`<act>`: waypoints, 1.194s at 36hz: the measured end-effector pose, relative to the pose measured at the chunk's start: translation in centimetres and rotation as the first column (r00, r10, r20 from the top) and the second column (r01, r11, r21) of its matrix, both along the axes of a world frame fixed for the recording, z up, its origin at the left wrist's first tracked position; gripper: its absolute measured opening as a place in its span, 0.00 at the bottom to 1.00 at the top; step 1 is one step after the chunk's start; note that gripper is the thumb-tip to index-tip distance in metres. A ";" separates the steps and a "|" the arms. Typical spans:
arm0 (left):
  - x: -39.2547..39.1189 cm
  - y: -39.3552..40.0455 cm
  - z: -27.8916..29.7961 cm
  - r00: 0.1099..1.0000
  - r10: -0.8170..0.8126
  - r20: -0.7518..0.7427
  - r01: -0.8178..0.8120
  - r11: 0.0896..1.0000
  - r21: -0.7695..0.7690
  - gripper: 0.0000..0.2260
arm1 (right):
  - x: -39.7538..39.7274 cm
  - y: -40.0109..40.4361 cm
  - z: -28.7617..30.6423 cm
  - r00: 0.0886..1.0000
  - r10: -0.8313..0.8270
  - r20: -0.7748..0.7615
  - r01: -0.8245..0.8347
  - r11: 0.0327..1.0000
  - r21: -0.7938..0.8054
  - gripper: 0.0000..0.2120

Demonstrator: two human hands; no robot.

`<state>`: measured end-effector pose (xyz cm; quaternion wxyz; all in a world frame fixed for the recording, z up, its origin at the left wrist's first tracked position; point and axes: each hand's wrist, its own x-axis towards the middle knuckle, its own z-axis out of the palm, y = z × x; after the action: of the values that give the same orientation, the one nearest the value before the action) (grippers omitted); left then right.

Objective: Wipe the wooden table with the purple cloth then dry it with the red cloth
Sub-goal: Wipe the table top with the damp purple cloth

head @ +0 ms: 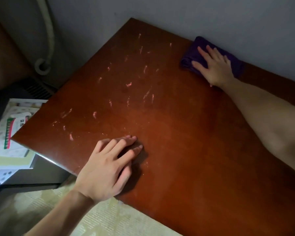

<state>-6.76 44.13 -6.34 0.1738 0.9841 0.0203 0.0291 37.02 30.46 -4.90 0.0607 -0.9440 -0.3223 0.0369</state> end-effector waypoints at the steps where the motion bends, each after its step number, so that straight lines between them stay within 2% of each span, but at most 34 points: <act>1: -1.5 0.4 0.1 0.999 -0.039 0.005 0.039 0.999 0.007 0.21 | -2.2 -0.3 0.0 0.998 -0.061 -0.001 0.061 0.998 0.012 0.37; 5: -0.2 0.0 0.1 1.000 -0.012 -0.021 0.012 1.000 0.021 0.21 | -4.1 0.6 -0.4 0.986 -0.169 -0.011 0.169 0.986 0.014 0.39; 9: 1.7 -0.4 -0.4 0.999 0.045 0.002 -0.045 0.999 0.029 0.21 | -7.0 1.7 -1.0 0.987 -0.163 -0.007 0.163 0.986 0.018 0.37; 17: 1.1 -0.8 -0.5 0.959 0.044 0.281 -0.065 0.996 0.068 0.11 | -21.4 0.5 -2.2 0.980 -0.183 0.082 0.181 0.983 0.027 0.37; 20: 0.7 -0.5 -0.2 0.943 0.042 0.330 -0.055 0.998 0.028 0.11 | -26.8 1.2 -2.2 0.969 -0.228 0.090 0.226 0.974 0.037 0.38; 25: -0.8 2.2 1.2 0.924 0.119 0.363 -0.043 0.977 -0.210 0.09 | -35.8 1.0 -2.7 0.979 -0.189 0.075 0.189 0.982 0.017 0.38; 28: -2.6 6.4 0.9 0.941 0.116 0.317 -0.072 0.987 -0.145 0.10 | -39.0 1.3 -2.9 0.980 -0.179 0.091 0.179 0.984 0.017 0.36; 31: -3.5 10.5 0.3 0.967 0.072 0.244 -0.080 0.997 0.022 0.13 | -39.9 1.3 -3.1 0.989 -0.105 0.106 0.107 0.994 -0.012 0.35; 36: -2.4 13.6 0.1 0.991 0.021 0.134 -0.042 0.987 0.155 0.18 | -37.2 0.7 -2.6 0.988 0.120 0.098 -0.115 0.992 -0.047 0.35; 40: -1.3 14.1 -0.1 0.994 0.034 0.109 -0.049 0.989 0.143 0.19 | -32.5 0.4 -2.2 0.920 0.383 0.076 -0.377 0.922 -0.082 0.34; 43: -1.5 14.0 -0.3 0.992 0.039 0.121 -0.055 0.990 0.131 0.19 | -29.0 1.0 -1.6 0.863 0.504 0.030 -0.498 0.861 -0.104 0.35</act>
<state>-8.27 58.10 -6.61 0.1072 0.9894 0.0309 0.0928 8.03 31.48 -6.49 -0.0039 -0.8302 -0.5560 0.0400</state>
